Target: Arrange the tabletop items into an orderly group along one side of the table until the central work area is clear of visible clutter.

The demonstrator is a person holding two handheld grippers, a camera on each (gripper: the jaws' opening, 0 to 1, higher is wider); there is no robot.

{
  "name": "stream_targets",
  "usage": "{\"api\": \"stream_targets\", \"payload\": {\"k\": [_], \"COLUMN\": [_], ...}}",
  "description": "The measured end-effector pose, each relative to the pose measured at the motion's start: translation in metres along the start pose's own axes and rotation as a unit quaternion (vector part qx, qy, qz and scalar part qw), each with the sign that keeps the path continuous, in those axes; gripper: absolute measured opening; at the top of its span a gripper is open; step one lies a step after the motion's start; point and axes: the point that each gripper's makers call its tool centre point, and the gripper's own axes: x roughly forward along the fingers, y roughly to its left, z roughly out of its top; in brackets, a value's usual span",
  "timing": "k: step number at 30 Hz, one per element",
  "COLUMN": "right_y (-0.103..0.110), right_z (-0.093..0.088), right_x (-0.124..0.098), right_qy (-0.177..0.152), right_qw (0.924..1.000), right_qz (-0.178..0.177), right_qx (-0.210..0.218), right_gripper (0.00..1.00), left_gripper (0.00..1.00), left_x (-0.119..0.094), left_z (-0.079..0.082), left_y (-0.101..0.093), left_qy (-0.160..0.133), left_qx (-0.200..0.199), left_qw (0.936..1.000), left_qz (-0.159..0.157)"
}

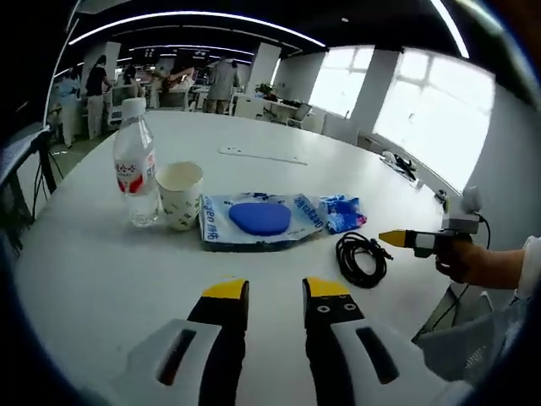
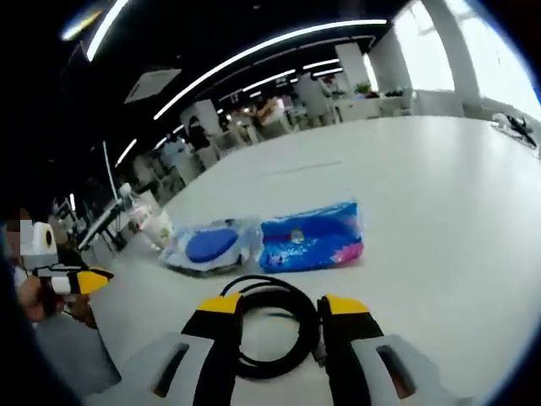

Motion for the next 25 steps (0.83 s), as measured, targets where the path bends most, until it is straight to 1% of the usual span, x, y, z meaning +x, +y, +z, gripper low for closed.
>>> {"api": "stream_targets", "payload": {"k": [1,2,3,5,6,8,10,12,13,14,15,17,18,19,20,21,22,23,24,25], "right_y": [-0.001,0.0,0.001,0.005,0.009,0.015,0.021,0.025,0.026,0.026,0.025,0.025,0.026,0.027,0.031,0.035,0.037,0.041,0.043,0.046], "right_z": [0.001,0.006,0.01,0.011,0.011,0.006,-0.001,-0.007,-0.011,-0.013,-0.016,-0.019,-0.021,-0.022,-0.024,-0.025,-0.027,-0.029,-0.029,-0.03], "right_x": [-0.005,-0.014,-0.021,-0.036,-0.044,-0.054,-0.064,-0.07,-0.075,-0.077,-0.08,-0.084,-0.084,-0.083,-0.082,-0.081,-0.08,-0.08,-0.08,-0.079], "right_qy": [-0.004,-0.022,-0.033,-0.045,-0.049,-0.049,-0.048,-0.046,-0.044,-0.043,-0.044,-0.047,-0.047,-0.046,-0.045,-0.041,-0.036,-0.03,-0.028,-0.027], "right_qw": [0.9999,0.9994,0.9987,0.9978,0.9976,0.9975,0.9973,0.9972,0.9969,0.9967,0.9958,0.9945,0.9944,0.9944,0.9945,0.9944,0.9942,0.9931,0.9926,0.9916], "right_qz": [-0.01,-0.022,-0.027,-0.042,-0.043,-0.044,-0.044,-0.045,-0.051,-0.055,-0.067,-0.082,-0.084,-0.085,-0.084,-0.084,-0.086,-0.089,-0.089,-0.089], "right_qx": [-0.002,-0.018,-0.028,-0.026,-0.024,-0.025,-0.033,-0.039,-0.041,-0.042,-0.045,-0.045,-0.043,-0.042,-0.043,-0.049,-0.055,-0.07,-0.078,-0.09], "right_gripper": [0.52,0.56,0.59,0.61,0.61,0.62,0.61,0.59,0.59,0.58,0.57,0.55,0.56,0.57,0.59,0.61,0.61,0.61,0.61,0.61], "left_gripper": [0.31,0.32,0.32,0.35,0.37,0.4,0.45,0.51,0.53,0.54,0.55,0.58,0.58,0.59,0.6,0.61,0.64,0.66,0.66,0.65], "left_x": [-0.004,-0.011,-0.016,-0.028,-0.036,-0.046,-0.058,-0.063,-0.065,-0.067,-0.069,-0.068,-0.067,-0.066,-0.066,-0.066,-0.065,-0.066,-0.067,-0.069], "left_z": [0.001,0.003,0.004,0.006,0.006,0.004,0.005,0.005,0.003,0.0,-0.004,-0.011,-0.01,-0.002,0.002,0.007,0.005,0.001,0.0,0.002], "left_y": [0.005,0.01,0.014,0.025,0.031,0.039,0.039,0.04,0.041,0.044,0.046,0.049,0.047,0.041,0.04,0.041,0.045,0.049,0.052,0.052], "left_qy": [-0.002,-0.008,-0.012,-0.019,-0.02,-0.023,-0.03,-0.037,-0.04,-0.036,-0.029,-0.017,-0.02,-0.039,-0.051,-0.066,-0.062,-0.05,-0.044,-0.05], "left_qx": [-0.005,-0.012,-0.007,0.024,0.042,0.059,0.064,0.067,0.073,0.096,0.104,0.099,0.109,0.142,0.153,0.15,0.12,0.106,0.104,0.106], "left_qw": [1.0,0.9999,0.9999,0.9994,0.9988,0.9978,0.9975,0.9971,0.9965,0.9947,0.9941,0.9946,0.9936,0.9889,0.9867,0.9862,0.9906,0.9928,0.9932,0.9928], "left_qz": [0.002,0.002,0.003,0.013,0.016,0.017,0.007,0.005,0.005,0.009,0.016,0.025,0.022,0.018,0.022,0.023,0.023,0.026,0.028,0.027]}}
